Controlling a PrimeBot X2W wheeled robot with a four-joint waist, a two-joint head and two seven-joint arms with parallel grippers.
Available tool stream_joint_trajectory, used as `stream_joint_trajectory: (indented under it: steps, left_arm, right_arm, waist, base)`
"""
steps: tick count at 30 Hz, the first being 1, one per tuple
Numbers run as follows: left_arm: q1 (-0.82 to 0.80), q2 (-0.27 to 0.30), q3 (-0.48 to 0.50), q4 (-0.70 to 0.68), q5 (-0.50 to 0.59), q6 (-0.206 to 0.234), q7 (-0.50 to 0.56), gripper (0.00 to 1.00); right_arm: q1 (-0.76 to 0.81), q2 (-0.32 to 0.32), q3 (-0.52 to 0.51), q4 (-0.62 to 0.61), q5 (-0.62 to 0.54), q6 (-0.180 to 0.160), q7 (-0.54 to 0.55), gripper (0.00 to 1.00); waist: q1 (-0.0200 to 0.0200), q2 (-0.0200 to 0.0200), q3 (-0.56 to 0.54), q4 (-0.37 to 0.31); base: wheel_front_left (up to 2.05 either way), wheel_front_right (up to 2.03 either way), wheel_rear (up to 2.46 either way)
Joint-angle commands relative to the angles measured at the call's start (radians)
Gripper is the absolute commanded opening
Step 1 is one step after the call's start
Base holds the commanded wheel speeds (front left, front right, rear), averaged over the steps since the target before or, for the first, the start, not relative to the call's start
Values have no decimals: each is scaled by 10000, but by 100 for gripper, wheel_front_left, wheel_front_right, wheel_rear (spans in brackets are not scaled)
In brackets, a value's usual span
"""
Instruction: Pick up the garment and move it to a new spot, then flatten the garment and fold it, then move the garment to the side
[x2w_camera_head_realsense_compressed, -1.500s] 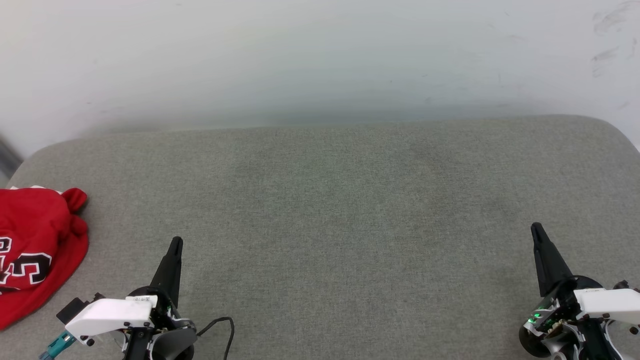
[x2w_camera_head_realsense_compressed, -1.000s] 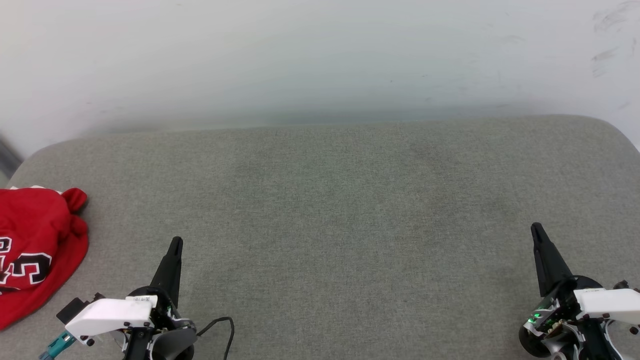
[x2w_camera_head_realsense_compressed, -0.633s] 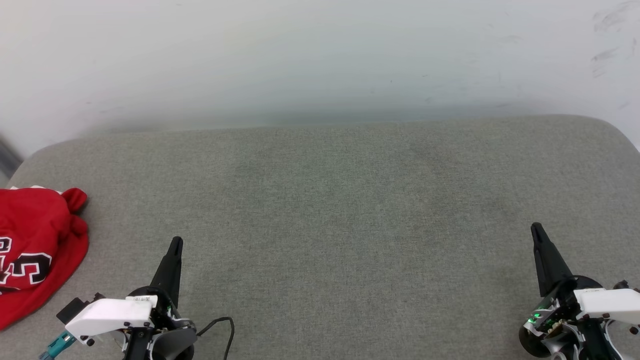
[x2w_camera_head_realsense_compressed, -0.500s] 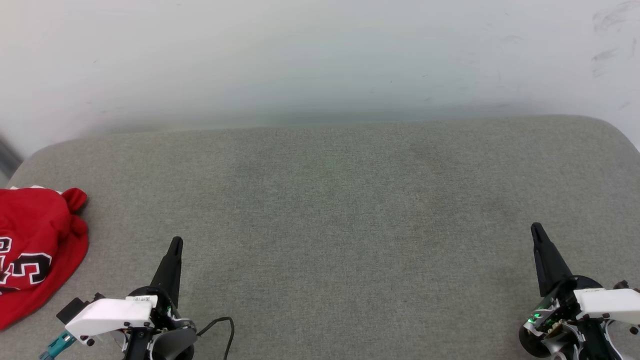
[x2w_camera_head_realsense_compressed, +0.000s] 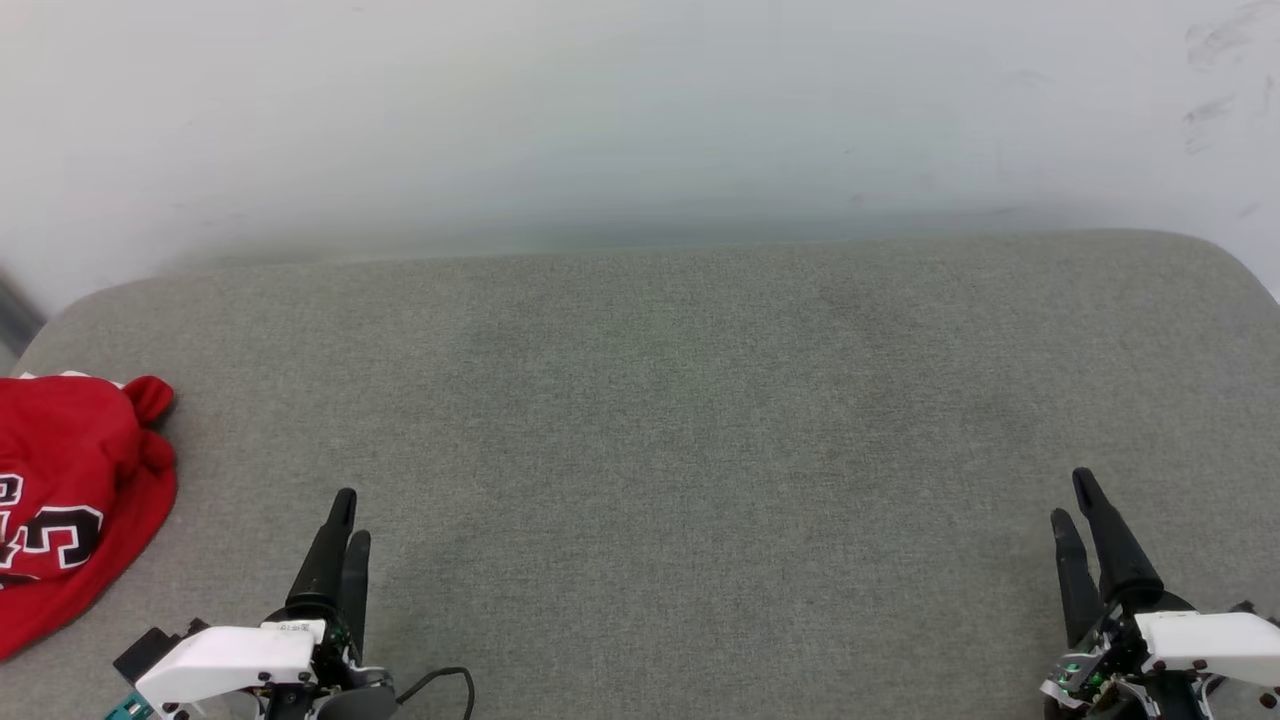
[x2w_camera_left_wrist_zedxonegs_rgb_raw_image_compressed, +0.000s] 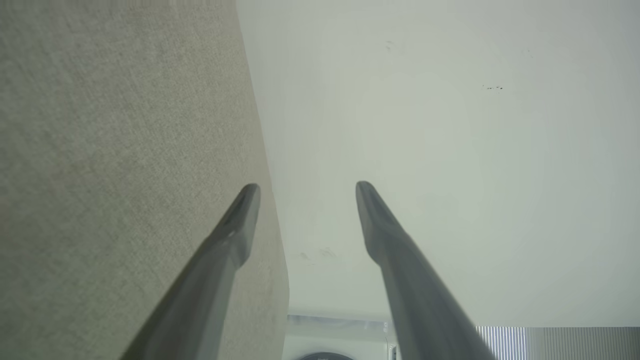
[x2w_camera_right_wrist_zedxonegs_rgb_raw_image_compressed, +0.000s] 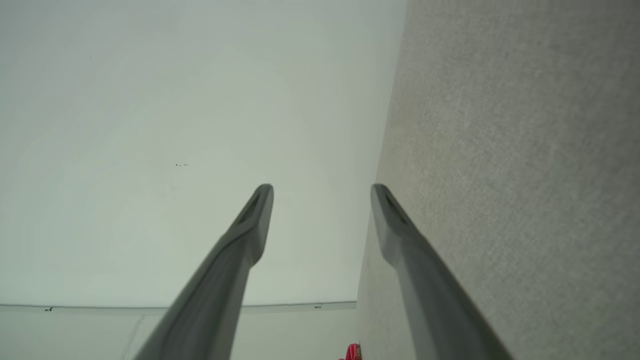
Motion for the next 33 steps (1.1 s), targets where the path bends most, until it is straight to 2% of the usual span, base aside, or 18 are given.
stream_joint_trajectory:
  steps: [1,17,18,24,33]
  left_arm:
    - [-104,18,62,-295,348,67,-145,100]
    - [67,23,-107,-1372,3370,1067,-815,100]
    - [116,23,-186,-1474,3791,1182,-895,100]
    - [235,26,-425,-1694,5194,1504,-1132,100]
    - [406,28,-713,-1913,6799,1874,-1421,100]
  right_arm:
    - [-157,-11,3,-292,-330,2,-149,100]
    - [-17,-10,-116,-1134,-3588,3,-820,100]
    - [18,-10,-60,-1266,-4097,3,-901,100]
    - [157,-10,200,-1659,-5738,3,-1136,100]
    - [356,-9,479,-1867,-7554,3,-1426,100]
  waist:
    - [0,0,5,-1]
    - [0,0,14,19]
    - [0,0,13,21]
    - [0,0,13,29]
    - [0,0,3,42]
  base:
    - [0,0,0]
    - [0,0,0]
    - [0,0,0]
    - [0,0,0]
    - [0,0,0]
